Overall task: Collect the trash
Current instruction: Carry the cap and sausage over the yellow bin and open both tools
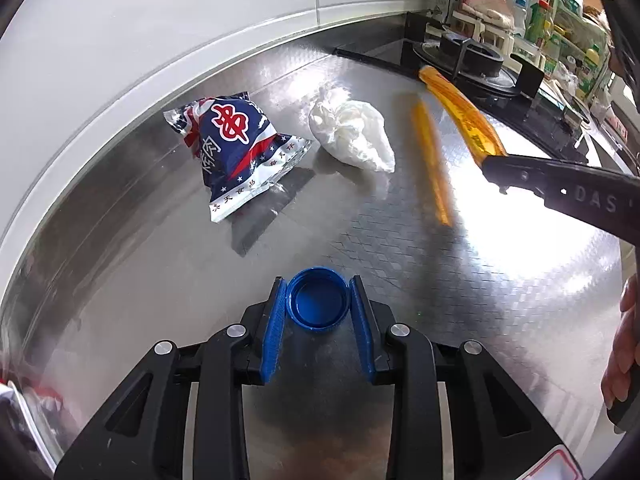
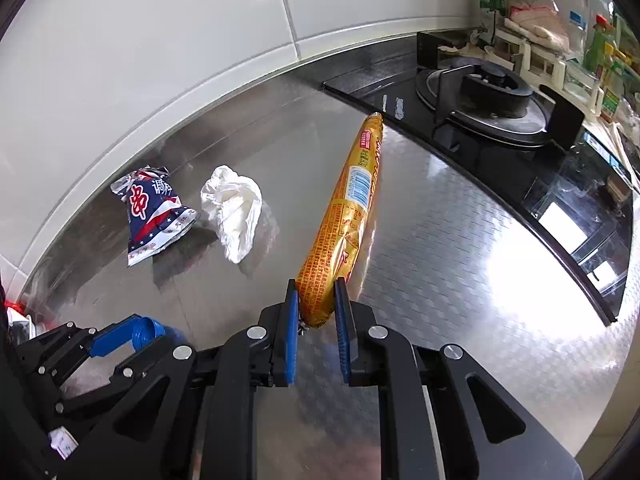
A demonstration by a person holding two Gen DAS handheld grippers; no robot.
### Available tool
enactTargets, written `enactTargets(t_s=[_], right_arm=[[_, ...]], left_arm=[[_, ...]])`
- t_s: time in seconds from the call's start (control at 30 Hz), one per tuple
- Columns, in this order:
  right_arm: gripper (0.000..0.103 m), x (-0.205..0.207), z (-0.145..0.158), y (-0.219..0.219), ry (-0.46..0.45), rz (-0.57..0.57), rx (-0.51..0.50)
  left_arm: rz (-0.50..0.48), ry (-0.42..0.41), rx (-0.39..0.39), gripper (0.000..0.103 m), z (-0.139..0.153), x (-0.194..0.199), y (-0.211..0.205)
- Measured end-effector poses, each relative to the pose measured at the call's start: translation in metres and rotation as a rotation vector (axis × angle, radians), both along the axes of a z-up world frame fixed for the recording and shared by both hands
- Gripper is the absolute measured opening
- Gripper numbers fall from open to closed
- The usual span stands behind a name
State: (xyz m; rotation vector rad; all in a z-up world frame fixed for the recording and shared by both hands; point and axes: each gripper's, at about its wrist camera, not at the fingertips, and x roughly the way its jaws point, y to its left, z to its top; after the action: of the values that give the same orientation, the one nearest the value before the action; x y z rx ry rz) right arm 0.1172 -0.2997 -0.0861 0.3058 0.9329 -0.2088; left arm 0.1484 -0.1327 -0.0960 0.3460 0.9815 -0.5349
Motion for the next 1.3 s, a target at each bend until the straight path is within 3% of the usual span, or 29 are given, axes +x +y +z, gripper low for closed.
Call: enactTargets(t_s=[0.37, 0.83, 1.3], right_arm=[[0.018, -0.068, 0.023, -0.017, -0.061, 0.042, 0.023], [0.018, -0.207, 0.042, -0.044, -0.096, 0.172, -0.005], [0.018, -0.318, 0.030, -0.044, -0.076, 0.143, 0.026]], left_arm=[[0.069, -0.031, -0.002, 0.032, 0.018, -0.048, -0.002], [0.152, -0.074, -0.006, 0.032, 0.041, -0.179, -0.022], [0.076, -0.076, 0.017, 0.032, 0.047, -0.272, -0.027]])
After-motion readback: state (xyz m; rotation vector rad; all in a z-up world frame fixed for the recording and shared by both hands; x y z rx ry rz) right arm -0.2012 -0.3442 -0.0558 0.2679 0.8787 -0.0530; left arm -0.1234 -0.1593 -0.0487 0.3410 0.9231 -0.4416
